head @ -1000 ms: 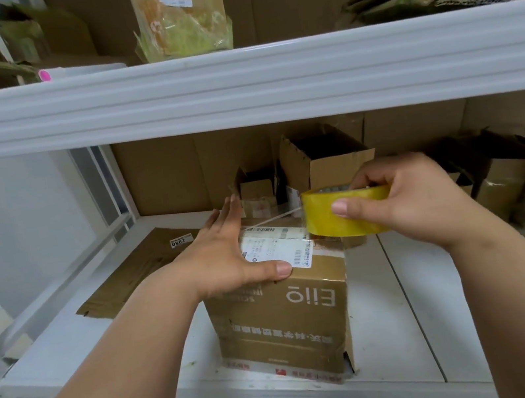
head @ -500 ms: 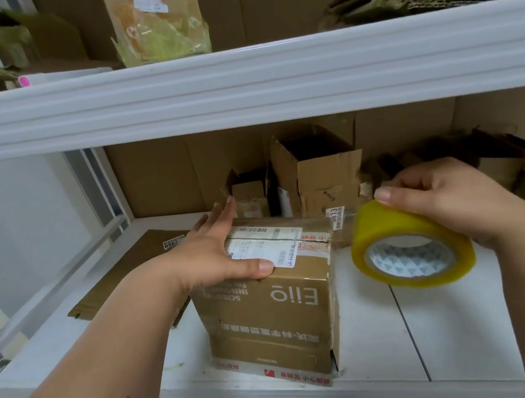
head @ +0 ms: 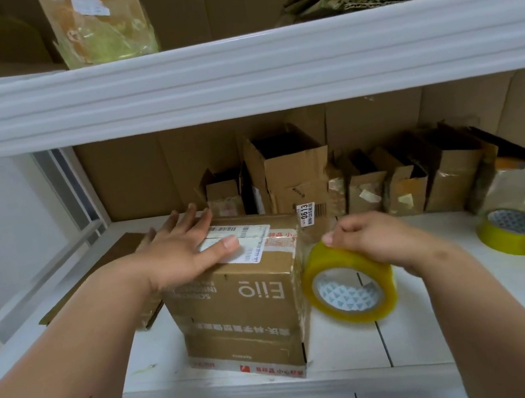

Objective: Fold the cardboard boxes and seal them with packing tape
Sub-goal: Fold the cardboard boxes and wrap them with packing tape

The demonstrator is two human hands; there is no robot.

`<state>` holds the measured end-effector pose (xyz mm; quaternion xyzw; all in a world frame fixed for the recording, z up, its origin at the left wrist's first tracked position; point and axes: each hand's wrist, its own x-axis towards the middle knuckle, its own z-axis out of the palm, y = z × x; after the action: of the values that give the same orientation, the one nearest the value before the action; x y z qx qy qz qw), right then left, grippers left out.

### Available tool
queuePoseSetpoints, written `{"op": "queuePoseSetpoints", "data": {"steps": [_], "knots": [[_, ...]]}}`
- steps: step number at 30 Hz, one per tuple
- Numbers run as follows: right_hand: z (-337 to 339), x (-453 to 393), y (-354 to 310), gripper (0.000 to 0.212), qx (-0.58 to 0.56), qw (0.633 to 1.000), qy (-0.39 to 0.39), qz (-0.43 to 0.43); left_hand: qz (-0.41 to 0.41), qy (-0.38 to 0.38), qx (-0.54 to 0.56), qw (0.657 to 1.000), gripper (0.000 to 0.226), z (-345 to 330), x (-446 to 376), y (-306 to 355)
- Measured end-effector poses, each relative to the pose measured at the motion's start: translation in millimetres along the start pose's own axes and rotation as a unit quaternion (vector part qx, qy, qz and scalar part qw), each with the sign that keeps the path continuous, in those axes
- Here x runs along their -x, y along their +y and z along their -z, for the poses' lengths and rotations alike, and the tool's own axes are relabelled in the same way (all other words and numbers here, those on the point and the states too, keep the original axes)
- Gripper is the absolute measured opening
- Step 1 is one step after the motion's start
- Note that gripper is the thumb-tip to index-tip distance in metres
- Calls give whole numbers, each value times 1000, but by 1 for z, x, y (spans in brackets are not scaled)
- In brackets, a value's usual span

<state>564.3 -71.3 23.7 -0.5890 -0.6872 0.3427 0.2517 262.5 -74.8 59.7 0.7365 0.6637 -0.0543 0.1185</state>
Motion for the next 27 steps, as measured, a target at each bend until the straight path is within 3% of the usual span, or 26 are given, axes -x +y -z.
{"op": "queuePoseSetpoints", "data": {"steps": [2,4,7,13,17,22,27], "knots": [[-9,-5,-2,35,12,1000,-2,3,30,26,-59,997,108,-2,-2,3],[-15,-7,-5,37,35,999,11,12,33,78,-102,991,90,-8,-4,11],[-23,-10,-8,37,47,999,13,19,-43,145,-66,986,64,-25,-3,32],[-34,-6,-5,39,52,998,40,20,-49,67,-20,996,120,-20,1,41],[-35,4,-12,34,-33,999,29,21,-56,39,-55,996,137,-14,4,46],[-31,21,-8,46,-151,988,-37,9,-32,94,-61,993,119,-15,11,58],[-51,29,2,36,-266,956,-119,35,-103,50,-3,993,92,-7,17,33]]}}
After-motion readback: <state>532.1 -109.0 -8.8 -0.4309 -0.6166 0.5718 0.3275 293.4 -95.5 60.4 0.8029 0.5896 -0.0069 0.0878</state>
